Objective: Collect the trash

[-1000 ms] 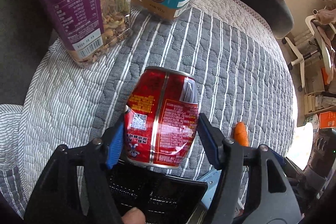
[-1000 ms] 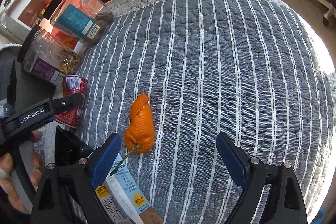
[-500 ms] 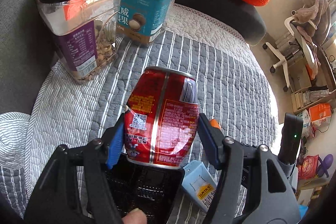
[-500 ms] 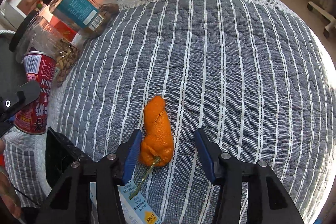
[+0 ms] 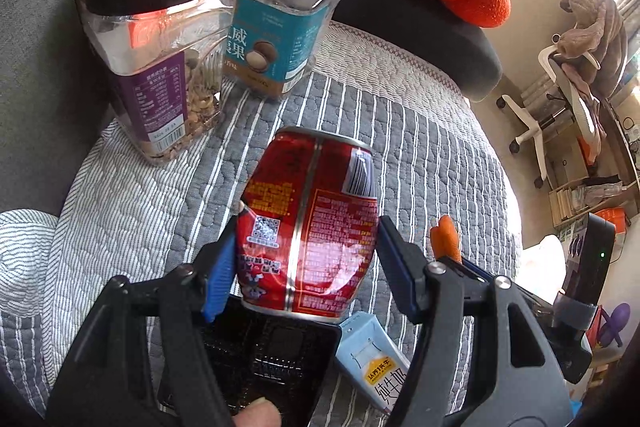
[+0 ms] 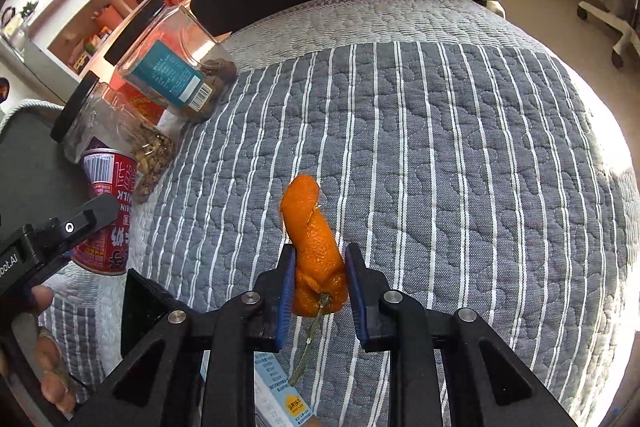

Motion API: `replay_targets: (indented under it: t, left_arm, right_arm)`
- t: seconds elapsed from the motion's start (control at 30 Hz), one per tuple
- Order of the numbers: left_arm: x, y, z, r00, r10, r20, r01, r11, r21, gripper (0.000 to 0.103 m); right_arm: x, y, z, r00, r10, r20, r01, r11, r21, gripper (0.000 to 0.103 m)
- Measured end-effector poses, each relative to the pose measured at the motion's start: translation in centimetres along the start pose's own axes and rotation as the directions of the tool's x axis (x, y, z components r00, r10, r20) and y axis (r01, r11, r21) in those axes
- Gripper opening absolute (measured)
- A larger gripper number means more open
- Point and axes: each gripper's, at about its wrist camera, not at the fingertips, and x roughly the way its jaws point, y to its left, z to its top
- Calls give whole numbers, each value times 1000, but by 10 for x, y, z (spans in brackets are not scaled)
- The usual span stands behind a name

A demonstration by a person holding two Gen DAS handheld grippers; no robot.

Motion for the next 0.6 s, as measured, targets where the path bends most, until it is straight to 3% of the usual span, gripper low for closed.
replay_targets:
  t: [0.3,0.6]
  left_arm:
    - [-1,-16,-5,1000,-8,24,7,1000,12,67]
    - [3,-50,-18,996,-78,33,78,997,28,67]
  right_arm:
    - [-47,-30,1,995,-30,96,28,999,21,25]
    - [-88,-76,-3,978,-94,187,79,993,85,25]
